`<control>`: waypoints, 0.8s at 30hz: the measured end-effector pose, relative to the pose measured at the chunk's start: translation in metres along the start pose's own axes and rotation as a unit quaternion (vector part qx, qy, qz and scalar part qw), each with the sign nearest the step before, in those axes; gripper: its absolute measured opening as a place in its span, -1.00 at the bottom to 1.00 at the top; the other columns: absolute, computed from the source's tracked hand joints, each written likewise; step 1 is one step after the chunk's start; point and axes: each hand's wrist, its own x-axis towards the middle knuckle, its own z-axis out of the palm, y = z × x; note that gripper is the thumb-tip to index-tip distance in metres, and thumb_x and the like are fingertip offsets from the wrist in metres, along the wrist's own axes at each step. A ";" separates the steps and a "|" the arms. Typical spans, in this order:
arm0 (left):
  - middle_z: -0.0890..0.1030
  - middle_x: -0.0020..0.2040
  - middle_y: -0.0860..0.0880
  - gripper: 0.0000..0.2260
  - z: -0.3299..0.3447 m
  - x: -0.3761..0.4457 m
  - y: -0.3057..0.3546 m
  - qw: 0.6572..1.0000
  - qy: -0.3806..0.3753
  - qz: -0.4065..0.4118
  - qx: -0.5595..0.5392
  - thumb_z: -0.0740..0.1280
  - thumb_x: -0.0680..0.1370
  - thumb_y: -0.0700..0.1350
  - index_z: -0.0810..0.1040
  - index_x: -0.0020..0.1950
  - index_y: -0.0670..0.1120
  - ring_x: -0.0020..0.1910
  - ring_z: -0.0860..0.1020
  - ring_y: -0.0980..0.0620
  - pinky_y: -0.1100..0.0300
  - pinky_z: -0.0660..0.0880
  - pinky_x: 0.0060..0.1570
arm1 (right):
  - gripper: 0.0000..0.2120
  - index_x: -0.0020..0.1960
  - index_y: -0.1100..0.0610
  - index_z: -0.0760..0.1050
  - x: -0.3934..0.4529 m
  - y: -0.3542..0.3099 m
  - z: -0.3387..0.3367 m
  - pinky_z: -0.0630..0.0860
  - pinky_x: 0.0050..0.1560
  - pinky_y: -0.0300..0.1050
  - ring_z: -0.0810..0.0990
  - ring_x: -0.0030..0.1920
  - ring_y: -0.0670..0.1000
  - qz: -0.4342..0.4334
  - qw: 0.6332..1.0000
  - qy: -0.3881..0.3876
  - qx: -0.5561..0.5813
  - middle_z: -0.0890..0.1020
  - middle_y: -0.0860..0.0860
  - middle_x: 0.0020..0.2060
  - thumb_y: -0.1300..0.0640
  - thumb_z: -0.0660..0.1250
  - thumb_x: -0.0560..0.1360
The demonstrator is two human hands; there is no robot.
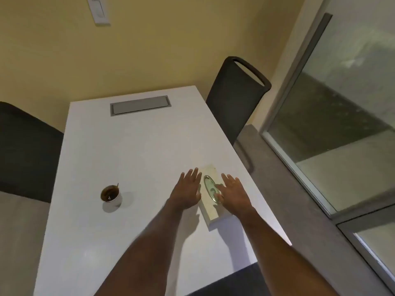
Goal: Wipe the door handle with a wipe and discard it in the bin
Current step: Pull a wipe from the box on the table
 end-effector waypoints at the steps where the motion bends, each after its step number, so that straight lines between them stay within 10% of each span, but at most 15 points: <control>1: -0.05 0.68 -0.20 -0.35 0.004 0.006 -0.002 1.000 -0.009 0.002 -0.001 0.15 0.67 0.03 -0.03 0.66 -0.18 0.66 0.00 -0.17 -0.13 0.02 0.59 | -0.56 0.50 -0.01 0.33 0.006 -0.001 0.004 -0.02 0.57 0.09 0.07 0.60 0.12 0.004 1.000 -0.011 -0.010 0.11 0.12 0.61 -0.10 0.02 0.68; 12: -0.02 0.68 -0.22 -0.27 0.046 0.044 -0.002 0.998 -0.039 0.038 -0.031 0.22 0.64 0.10 -0.02 0.65 -0.23 0.66 0.00 -0.19 -0.15 -0.06 0.60 | -0.62 0.24 0.09 0.58 0.049 -0.007 0.029 0.28 0.40 0.05 0.31 0.48 0.16 0.045 0.999 -0.013 -0.004 0.43 0.14 0.43 -0.01 0.07 0.65; 24: 0.00 0.68 -0.17 -0.22 0.058 0.050 -0.009 0.998 -0.032 0.031 -0.051 0.25 0.61 0.19 0.02 0.65 -0.20 0.67 -0.02 -0.13 -0.19 -0.10 0.61 | -0.64 0.39 0.18 0.46 0.068 -0.020 0.041 0.15 0.53 0.04 0.13 0.58 0.20 0.085 0.996 -0.025 -0.002 0.20 0.19 0.57 0.17 0.14 0.63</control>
